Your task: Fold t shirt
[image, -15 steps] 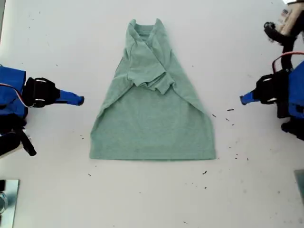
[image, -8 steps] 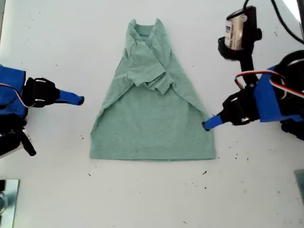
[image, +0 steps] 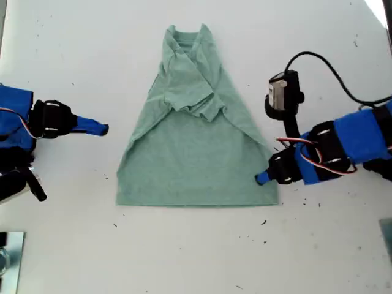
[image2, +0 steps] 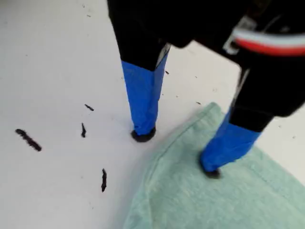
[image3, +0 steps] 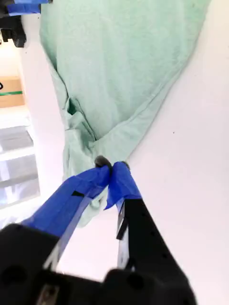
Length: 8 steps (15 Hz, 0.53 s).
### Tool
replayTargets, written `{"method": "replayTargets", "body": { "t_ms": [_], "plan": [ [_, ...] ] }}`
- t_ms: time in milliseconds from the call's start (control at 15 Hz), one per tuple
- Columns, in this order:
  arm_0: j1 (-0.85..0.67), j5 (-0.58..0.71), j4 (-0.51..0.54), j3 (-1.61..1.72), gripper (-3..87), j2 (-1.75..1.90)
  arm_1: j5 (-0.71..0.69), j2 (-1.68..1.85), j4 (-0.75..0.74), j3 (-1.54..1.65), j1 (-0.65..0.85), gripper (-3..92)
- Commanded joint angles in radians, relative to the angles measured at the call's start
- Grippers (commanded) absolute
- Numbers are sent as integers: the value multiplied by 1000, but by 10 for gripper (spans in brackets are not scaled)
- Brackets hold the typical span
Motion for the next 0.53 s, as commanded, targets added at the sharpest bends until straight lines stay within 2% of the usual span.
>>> {"method": "replayTargets", "body": {
  "t_ms": [0, 133, 200, 333, 467],
  "plan": [
    [-5, 9, -15, 12, -2, 5, 21, 37, -149, 121, -14, 23],
    [-5, 9, -15, 12, -2, 5, 23, 181, -184, 235, -9, 20],
    [-5, 9, -15, 12, -2, 5, -12, 298, -133, 262, -2, 19],
    [-6, 9, -15, 12, -2, 5, -57, 522, 135, 225, 15, 19],
    [-6, 9, -15, 12, -2, 5, -117, 588, 393, 51, 54, 18]
  ]
}}
